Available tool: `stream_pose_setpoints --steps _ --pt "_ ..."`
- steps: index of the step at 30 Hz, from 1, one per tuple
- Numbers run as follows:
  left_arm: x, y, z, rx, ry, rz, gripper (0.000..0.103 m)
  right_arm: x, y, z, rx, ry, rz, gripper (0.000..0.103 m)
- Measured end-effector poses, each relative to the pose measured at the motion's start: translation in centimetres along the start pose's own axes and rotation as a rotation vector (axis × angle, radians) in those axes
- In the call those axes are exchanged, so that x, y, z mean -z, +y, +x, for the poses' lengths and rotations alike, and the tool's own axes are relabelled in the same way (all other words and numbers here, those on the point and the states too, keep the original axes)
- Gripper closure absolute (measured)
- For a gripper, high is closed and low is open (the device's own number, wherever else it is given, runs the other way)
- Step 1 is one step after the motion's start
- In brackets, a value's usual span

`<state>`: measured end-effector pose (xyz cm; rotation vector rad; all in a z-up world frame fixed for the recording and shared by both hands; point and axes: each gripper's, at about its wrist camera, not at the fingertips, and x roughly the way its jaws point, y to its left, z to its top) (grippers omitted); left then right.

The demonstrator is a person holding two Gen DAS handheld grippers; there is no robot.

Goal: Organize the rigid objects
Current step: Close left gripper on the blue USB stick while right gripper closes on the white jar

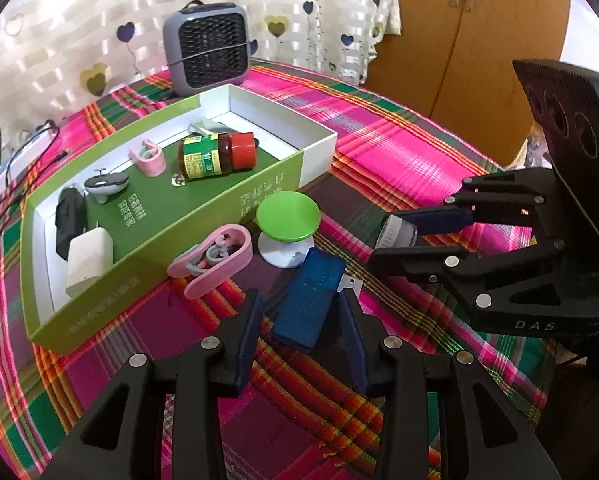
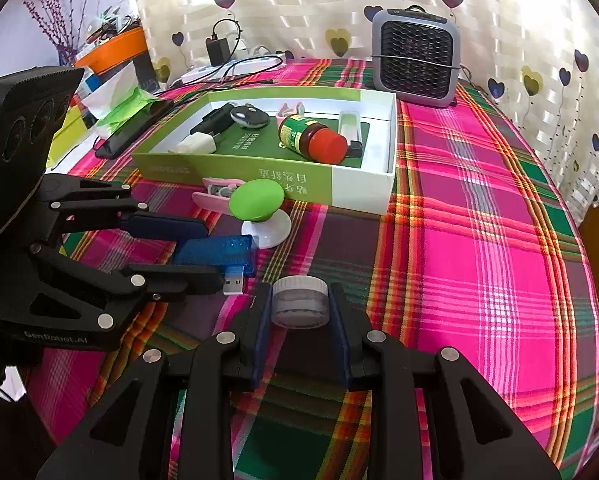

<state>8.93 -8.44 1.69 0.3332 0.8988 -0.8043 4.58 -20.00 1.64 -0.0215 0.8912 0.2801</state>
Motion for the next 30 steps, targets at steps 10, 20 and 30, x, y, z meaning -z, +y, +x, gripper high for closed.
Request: stream_pose_setpoints --steps 10,20,30 --pt "-0.2 -0.8 0.4 -0.049 0.009 0.039 0.065 -0.1 -0.5 -0.1 -0.013 -0.002 0.017 0.074" --pt "-0.3 -1.0 0.3 -0.051 0.006 0.037 0.074 -0.1 -0.5 -0.1 -0.016 -0.002 0.017 0.075" --pt "-0.1 -1.0 0.1 -0.055 -0.006 0.036 0.082 -0.1 -0.5 -0.1 -0.015 -0.002 0.017 0.074"
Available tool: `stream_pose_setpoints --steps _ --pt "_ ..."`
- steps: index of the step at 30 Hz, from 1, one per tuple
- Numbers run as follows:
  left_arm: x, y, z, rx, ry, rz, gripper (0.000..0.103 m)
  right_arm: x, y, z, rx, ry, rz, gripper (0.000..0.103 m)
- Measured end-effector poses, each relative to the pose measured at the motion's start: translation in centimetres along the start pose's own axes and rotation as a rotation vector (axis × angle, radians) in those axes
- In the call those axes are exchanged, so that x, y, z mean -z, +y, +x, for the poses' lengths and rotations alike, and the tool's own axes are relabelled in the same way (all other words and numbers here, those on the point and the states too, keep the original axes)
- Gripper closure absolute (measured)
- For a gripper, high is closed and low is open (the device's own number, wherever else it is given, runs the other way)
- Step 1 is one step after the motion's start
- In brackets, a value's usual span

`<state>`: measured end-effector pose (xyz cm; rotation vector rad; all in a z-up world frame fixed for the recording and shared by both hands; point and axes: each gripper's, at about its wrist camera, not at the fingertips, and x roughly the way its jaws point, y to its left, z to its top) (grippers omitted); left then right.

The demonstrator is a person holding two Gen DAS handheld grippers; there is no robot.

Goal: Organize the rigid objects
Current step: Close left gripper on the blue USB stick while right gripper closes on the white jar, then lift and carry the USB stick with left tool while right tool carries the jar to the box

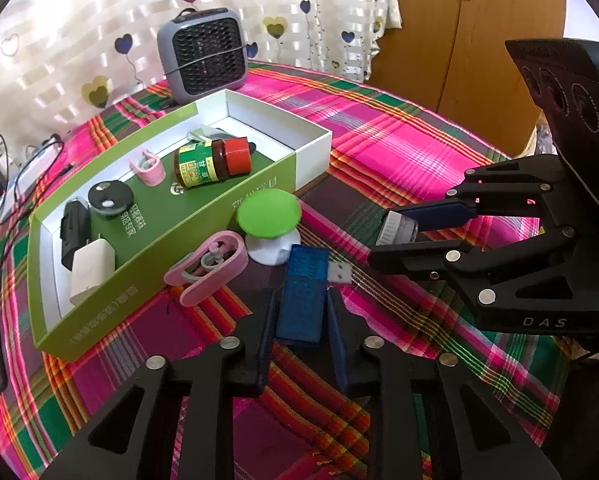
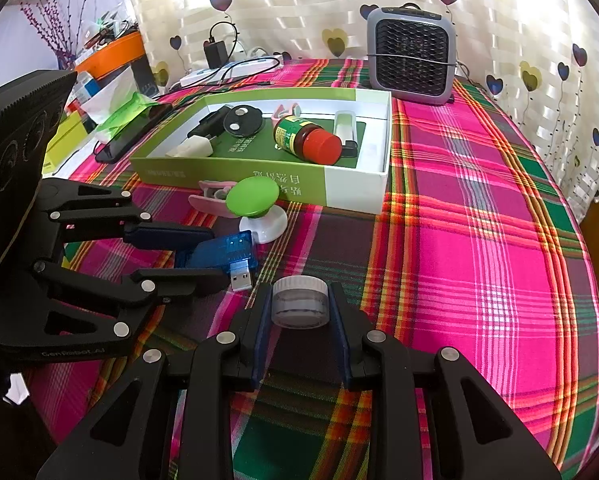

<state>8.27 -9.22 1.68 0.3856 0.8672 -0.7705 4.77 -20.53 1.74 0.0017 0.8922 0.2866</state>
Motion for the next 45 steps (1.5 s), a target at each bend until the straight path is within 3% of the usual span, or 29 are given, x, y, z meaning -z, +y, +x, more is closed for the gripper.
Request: stream_pose_setpoints --steps 45 --pt "1.1 0.0 -1.8 -0.041 -0.039 -0.050 0.083 0.2 0.2 -0.5 0.004 -0.015 0.002 0.075"
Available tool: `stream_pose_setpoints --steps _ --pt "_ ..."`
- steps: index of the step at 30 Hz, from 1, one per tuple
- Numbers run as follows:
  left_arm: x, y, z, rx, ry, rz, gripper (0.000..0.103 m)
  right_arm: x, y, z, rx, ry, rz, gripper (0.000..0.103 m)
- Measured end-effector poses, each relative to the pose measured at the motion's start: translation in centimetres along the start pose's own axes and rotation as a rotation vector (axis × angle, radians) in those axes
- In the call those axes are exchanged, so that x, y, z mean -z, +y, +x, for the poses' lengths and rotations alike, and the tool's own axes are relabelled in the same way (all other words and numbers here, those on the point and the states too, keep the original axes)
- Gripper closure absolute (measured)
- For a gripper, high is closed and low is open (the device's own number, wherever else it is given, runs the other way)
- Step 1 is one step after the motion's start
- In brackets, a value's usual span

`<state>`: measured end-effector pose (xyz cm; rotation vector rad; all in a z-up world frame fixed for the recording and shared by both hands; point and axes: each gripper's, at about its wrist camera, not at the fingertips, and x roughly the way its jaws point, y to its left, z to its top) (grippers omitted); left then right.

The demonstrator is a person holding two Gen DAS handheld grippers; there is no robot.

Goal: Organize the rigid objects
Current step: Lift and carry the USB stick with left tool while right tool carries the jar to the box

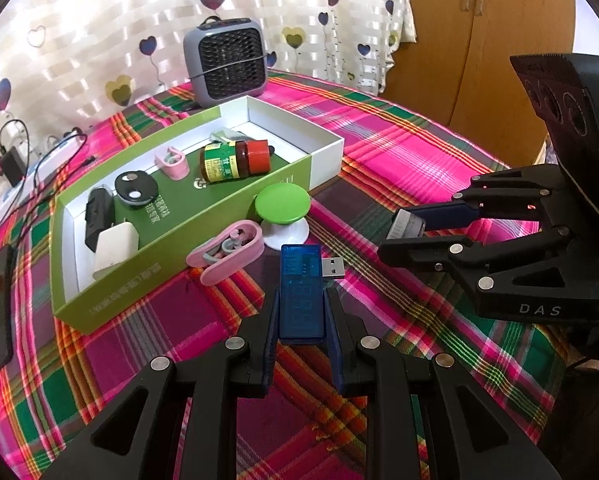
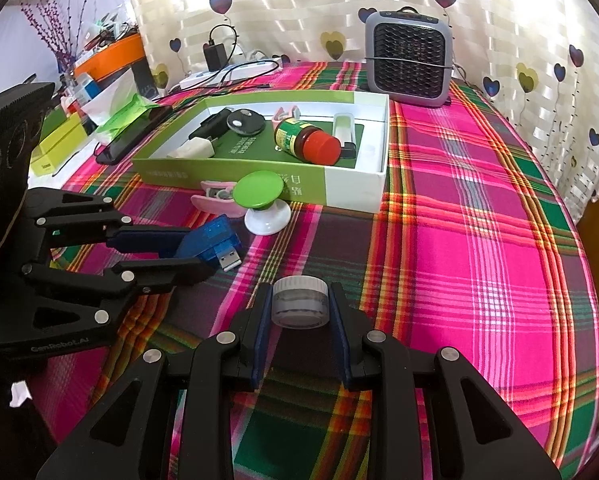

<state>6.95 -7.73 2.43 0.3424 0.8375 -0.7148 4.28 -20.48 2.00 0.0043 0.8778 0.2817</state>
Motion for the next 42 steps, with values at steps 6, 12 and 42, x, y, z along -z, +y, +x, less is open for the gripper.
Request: stream_pose_setpoints --steps 6,12,42 --pt "0.2 0.1 -0.5 -0.005 -0.011 -0.008 0.083 -0.1 0.3 -0.4 0.001 -0.008 -0.005 0.075" --pt "0.6 0.2 -1.0 -0.012 -0.020 -0.018 0.083 -0.1 0.6 -0.6 0.001 -0.014 -0.010 0.075" --pt "2.1 1.7 -3.1 -0.053 -0.057 -0.101 0.083 -0.2 1.7 -1.1 -0.007 -0.032 -0.018 0.075"
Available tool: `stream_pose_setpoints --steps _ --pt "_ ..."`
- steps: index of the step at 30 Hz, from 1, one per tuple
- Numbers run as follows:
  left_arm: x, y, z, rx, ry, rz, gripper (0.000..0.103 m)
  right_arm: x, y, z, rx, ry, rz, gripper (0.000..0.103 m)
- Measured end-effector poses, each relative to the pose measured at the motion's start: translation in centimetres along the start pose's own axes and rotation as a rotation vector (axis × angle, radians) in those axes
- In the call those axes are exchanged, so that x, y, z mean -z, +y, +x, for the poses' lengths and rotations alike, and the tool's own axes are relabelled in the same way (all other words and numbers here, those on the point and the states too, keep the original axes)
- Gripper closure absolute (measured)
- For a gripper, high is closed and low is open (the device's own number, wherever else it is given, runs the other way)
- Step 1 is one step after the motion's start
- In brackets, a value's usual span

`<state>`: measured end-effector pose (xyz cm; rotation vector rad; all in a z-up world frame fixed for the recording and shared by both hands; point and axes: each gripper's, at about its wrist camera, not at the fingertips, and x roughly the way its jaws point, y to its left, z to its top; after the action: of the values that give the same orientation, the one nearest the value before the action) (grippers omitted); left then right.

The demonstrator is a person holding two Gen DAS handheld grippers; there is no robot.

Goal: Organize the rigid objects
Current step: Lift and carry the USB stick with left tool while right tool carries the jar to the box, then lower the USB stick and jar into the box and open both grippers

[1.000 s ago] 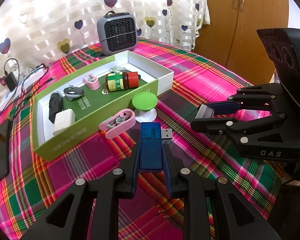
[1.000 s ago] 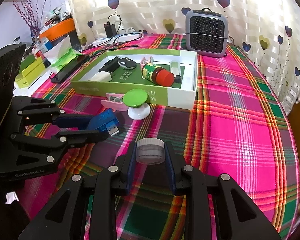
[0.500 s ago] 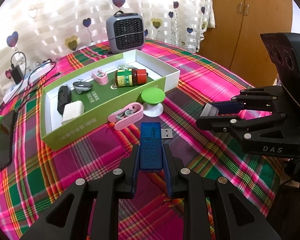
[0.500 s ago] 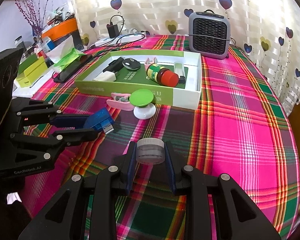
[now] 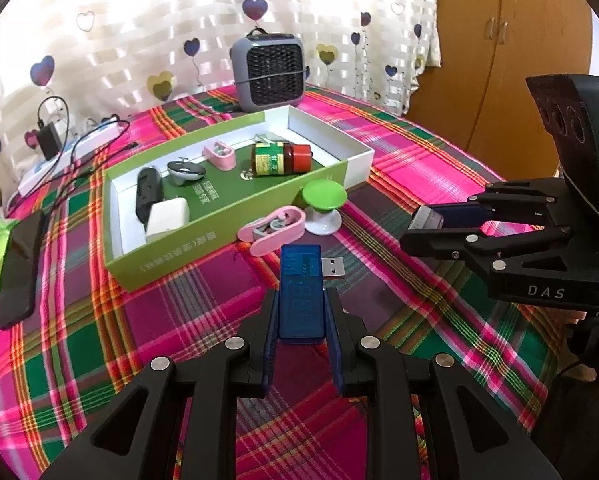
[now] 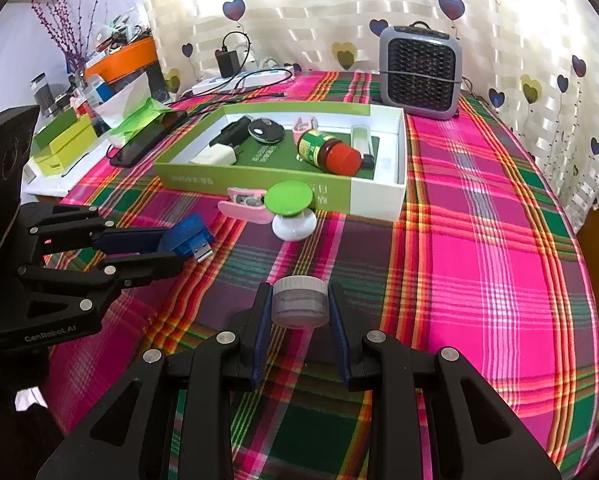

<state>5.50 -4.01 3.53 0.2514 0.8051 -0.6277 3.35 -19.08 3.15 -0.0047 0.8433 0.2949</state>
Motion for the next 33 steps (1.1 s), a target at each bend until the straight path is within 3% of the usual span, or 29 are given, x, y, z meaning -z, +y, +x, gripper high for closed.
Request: stream_pose_setpoints --steps 17,33 --pt "-2.7 2.9 0.0 -0.034 -0.047 -0.047 0.083 -4.9 -0.4 0.4 0.001 -0.066 -0.011 0.075" --pt "-5.5 5.3 2.8 -0.027 -0.045 -0.083 0.083 -10.2 -3.4 3.8 0.009 -0.062 0.029 0.075"
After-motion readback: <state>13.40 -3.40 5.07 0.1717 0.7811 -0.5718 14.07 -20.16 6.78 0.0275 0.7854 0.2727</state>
